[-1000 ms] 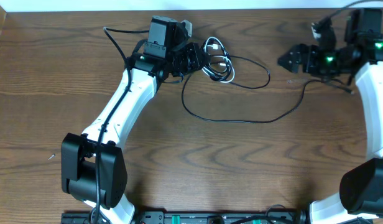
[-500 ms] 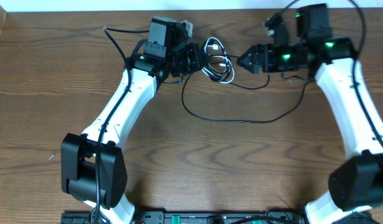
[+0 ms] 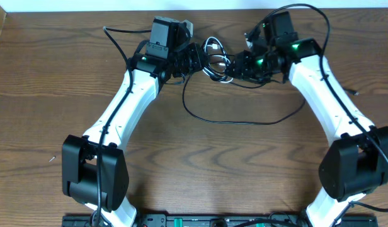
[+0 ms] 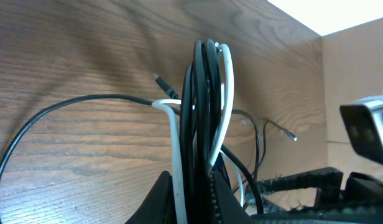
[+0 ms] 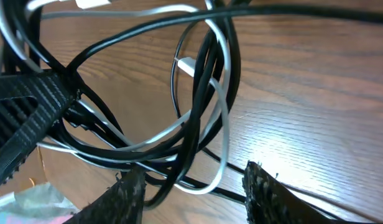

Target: Untangle cables

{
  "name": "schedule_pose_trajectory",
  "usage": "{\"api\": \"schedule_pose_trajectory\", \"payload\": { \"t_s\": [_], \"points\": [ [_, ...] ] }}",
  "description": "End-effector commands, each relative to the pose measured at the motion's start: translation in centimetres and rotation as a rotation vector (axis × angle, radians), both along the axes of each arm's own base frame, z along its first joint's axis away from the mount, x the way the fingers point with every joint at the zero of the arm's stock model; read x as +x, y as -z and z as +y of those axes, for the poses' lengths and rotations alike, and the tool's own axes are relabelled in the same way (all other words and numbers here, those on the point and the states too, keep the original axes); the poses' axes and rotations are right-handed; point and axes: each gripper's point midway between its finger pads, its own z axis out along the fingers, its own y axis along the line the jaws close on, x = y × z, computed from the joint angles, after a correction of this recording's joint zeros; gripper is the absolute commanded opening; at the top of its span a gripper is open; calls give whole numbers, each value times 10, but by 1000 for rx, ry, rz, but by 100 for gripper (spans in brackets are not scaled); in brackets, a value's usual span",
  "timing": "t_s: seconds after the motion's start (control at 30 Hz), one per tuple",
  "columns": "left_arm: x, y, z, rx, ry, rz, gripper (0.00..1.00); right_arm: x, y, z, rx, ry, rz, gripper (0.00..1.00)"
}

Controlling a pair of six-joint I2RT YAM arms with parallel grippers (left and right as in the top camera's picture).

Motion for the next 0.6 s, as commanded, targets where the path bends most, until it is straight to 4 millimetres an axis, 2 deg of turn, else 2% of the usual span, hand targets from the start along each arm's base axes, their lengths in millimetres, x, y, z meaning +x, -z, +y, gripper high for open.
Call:
{"api": "schedule_pose_trajectory", "payload": {
  "t_s": [0.0,0.17,0.4,0.57],
  "points": [
    [3,-23,4,5,-11,-65,8,2,8,6,-14,51,40,46],
    [3,-23,4,5,-11,-64,8,4,24,12,-42,81,72,40],
    [2,-23,1,-7,-20,-50,8,17,39,21,-25,104,70,35],
    [0,-23,-3,-9,-12,-48,8,17,60,26,-36,105,109,25]
  ]
}}
